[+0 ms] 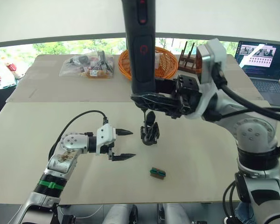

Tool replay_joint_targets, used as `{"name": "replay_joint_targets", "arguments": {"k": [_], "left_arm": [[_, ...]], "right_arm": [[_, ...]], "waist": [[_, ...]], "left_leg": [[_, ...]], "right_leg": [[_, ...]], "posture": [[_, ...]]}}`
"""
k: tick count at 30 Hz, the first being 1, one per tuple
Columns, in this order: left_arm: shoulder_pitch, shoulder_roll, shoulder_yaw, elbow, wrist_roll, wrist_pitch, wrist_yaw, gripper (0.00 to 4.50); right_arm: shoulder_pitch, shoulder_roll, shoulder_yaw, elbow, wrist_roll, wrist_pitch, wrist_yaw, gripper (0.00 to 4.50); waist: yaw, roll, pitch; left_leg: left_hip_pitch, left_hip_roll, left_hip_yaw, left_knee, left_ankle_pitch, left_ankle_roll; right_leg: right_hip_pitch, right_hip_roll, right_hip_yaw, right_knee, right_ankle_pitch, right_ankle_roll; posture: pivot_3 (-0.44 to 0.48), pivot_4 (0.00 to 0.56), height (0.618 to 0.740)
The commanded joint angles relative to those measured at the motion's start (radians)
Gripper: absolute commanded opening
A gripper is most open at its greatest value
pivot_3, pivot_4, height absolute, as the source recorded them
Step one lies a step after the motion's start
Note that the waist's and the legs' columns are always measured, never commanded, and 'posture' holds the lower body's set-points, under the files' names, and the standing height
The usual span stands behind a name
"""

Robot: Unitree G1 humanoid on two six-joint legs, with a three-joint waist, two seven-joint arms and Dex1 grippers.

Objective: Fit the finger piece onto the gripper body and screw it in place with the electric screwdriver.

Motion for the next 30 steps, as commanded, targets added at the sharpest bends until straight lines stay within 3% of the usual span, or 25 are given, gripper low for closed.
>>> {"name": "replay_joint_targets", "arguments": {"k": [1,16,30], "left_arm": [[-0.044,-0.012,0.009,0.037,0.014,-0.035,0.005,4.5],[-0.157,-0.064,-0.008,0.188,0.059,-0.094,-0.005,4.5],[-0.2,-0.107,-0.032,0.246,0.087,-0.134,-0.037,4.5]], "right_arm": [[-0.068,0.041,0.002,0.025,-0.044,-0.012,0.021,1.91],[-0.073,0.115,0.052,0.142,-0.31,-0.093,0.152,1.91],[-0.022,0.121,0.029,0.118,-0.341,-0.064,0.167,1.91]], "waist": [[0.0,0.0,0.0],[-0.007,0.0,0.0],[-0.015,0.0,0.0]], "left_leg": [[0.0,0.0,0.0,0.0,0.0,0.0],[-0.001,0.0,0.002,0.0,0.001,-0.001],[0.0,0.0,0.002,0.0,0.002,-0.003]], "right_leg": [[0.0,0.002,-0.001,0.0,0.0,0.0],[0.0,0.006,-0.002,0.001,0.001,0.002],[0.0,0.006,-0.002,0.001,0.001,0.002]], "posture": [[0.0,0.15,0.74],[0.0,0.15,0.74],[0.0,0.15,0.74]]}}
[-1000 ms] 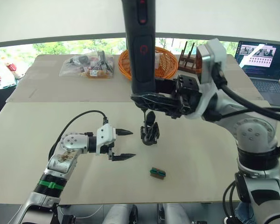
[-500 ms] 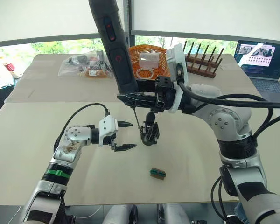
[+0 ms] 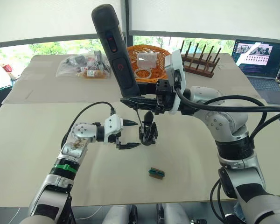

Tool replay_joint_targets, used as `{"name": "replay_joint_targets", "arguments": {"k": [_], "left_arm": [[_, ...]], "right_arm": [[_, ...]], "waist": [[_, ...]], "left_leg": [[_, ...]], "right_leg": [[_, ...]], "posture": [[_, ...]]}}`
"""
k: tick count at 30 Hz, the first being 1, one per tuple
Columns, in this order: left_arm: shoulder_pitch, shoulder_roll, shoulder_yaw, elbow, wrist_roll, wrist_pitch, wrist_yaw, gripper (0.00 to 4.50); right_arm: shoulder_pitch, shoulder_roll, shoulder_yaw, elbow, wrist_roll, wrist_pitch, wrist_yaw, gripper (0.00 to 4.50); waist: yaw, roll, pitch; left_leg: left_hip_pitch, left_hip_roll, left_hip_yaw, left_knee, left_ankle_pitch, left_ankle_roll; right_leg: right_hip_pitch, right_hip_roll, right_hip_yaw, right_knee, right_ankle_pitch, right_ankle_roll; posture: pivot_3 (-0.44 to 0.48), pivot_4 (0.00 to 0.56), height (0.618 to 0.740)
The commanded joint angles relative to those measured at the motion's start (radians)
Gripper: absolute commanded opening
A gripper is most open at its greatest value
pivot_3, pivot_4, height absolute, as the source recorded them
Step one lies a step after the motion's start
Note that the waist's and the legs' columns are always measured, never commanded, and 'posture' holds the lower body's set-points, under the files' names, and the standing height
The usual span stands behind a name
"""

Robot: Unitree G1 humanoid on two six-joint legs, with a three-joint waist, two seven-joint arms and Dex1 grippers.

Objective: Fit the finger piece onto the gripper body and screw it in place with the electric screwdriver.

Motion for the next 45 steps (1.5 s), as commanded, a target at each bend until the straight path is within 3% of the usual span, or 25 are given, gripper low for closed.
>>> {"name": "replay_joint_targets", "arguments": {"k": [1,45], "left_arm": [[-0.024,-0.001,-0.002,-0.007,0.004,-0.025,-0.013,4.5],[-0.037,-0.025,-0.002,0.031,0.025,-0.077,-0.02,4.5]], "right_arm": [[0.002,0.004,-0.046,-0.059,0.019,-0.005,-0.003,1.91],[0.074,-0.004,-0.047,-0.097,-0.024,-0.035,0.006,1.91]], "waist": [[0.0,0.0,0.0],[-0.001,0.0,0.0]], "left_leg": [[0.0,0.0,0.0,0.0,0.0,0.0],[0.0,0.0,0.0,0.0,0.0,0.0]], "right_leg": [[0.0,0.0,0.0,0.0,0.0,0.0],[0.0,0.0,0.0,0.0,0.0,0.0]], "posture": [[0.0,0.15,0.74],[0.0,0.15,0.74]]}}
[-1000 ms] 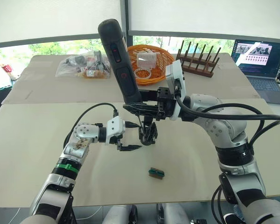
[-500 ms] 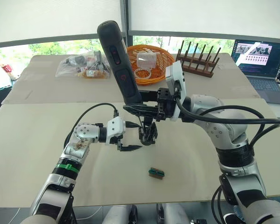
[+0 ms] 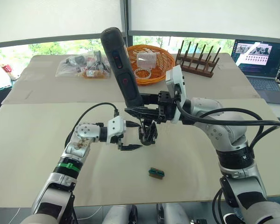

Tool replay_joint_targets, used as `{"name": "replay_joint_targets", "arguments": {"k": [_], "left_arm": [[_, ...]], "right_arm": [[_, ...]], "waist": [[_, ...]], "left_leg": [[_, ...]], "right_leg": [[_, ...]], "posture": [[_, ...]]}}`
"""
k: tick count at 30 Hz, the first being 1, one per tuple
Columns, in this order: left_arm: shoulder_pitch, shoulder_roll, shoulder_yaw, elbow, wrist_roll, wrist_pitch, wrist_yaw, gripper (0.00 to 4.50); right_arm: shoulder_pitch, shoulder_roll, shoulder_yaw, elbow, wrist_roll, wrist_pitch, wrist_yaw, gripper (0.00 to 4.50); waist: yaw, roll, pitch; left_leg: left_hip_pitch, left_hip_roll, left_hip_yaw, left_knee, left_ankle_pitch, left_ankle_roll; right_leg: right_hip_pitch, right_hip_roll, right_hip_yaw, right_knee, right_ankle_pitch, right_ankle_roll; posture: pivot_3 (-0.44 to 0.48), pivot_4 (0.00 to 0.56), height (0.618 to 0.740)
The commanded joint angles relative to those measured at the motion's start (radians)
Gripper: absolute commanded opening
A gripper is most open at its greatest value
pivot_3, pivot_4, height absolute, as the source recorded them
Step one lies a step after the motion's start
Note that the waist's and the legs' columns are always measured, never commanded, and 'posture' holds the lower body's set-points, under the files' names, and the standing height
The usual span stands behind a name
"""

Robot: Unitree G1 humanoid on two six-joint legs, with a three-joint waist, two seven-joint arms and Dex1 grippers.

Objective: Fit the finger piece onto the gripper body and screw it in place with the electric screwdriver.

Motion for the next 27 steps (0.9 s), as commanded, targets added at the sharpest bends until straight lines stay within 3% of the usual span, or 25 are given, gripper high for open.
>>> {"name": "replay_joint_targets", "arguments": {"k": [1,27], "left_arm": [[-0.024,-0.002,0.005,-0.005,-0.003,-0.027,-0.001,4.5],[-0.024,-0.003,0.003,-0.013,0.0,-0.032,0.009,4.5]], "right_arm": [[-0.022,0.004,-0.046,-0.044,0.006,-0.04,0.007,1.91],[-0.029,0.019,-0.049,-0.03,-0.024,-0.066,0.03,1.91]], "waist": [[0.0,0.0,0.0],[0.0,0.0,0.0]], "left_leg": [[0.0,0.0,0.0,0.0,0.0,0.0],[0.0,0.0,0.0,0.0,0.0,0.0]], "right_leg": [[0.0,0.0,0.0,0.0,0.0,0.0],[0.0,0.0,0.0,0.0,0.0,0.0]], "posture": [[0.0,0.15,0.74],[0.0,0.15,0.74]]}}
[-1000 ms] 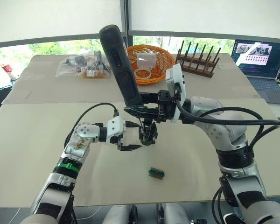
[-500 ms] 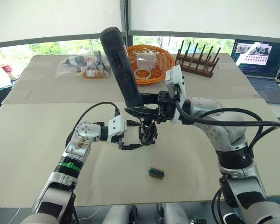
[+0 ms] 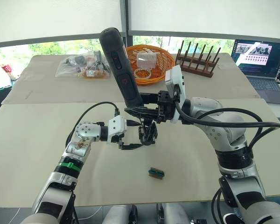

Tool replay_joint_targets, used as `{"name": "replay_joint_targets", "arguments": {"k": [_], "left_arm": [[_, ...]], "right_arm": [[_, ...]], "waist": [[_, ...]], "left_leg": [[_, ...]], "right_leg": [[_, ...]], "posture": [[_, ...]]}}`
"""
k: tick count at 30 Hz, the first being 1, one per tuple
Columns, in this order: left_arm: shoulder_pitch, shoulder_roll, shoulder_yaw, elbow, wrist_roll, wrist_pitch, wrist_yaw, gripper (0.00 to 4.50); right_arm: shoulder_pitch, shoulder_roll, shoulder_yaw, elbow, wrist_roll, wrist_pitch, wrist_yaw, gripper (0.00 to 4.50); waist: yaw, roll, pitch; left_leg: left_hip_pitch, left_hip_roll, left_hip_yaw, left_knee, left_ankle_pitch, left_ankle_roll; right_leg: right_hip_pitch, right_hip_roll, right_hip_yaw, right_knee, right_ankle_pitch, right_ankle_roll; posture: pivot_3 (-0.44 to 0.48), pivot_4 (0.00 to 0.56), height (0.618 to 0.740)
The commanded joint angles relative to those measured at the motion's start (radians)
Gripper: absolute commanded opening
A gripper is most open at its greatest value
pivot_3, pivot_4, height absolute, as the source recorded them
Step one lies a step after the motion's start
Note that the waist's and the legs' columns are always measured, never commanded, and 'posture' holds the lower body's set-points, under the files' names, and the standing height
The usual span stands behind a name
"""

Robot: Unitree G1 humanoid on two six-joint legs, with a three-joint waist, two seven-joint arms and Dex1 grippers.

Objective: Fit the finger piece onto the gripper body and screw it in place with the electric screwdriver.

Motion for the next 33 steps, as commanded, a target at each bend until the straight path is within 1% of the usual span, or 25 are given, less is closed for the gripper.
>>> {"name": "replay_joint_targets", "arguments": {"k": [1,15,33], "left_arm": [[-0.017,-0.001,0.003,-0.014,0.0,-0.017,0.004,4.5],[-0.012,-0.001,-0.001,-0.021,0.002,-0.02,0.007,4.5],[-0.009,-0.003,-0.003,-0.026,0.003,-0.023,0.01,4.5]], "right_arm": [[-0.026,0.009,-0.047,-0.031,0.007,-0.052,0.007,1.91],[-0.029,0.02,-0.048,-0.031,-0.006,-0.063,0.012,1.91],[-0.011,0.004,-0.045,-0.042,-0.015,-0.063,0.031,1.91]], "waist": [[0.0,0.0,0.0],[0.0,0.0,0.0],[0.0,0.0,0.0]], "left_leg": [[0.0,0.0,0.0,0.0,0.0,0.0],[0.0,0.0,0.0,0.0,0.0,0.0],[0.0,0.0,0.0,0.0,0.0,0.0]], "right_leg": [[0.0,0.0,0.0,0.0,0.0,0.0],[0.0,0.0,0.0,0.0,0.0,0.0],[0.0,0.0,0.0,0.0,0.0,0.0]], "posture": [[0.0,0.15,0.74],[0.0,0.15,0.74],[0.0,0.15,0.74]]}}
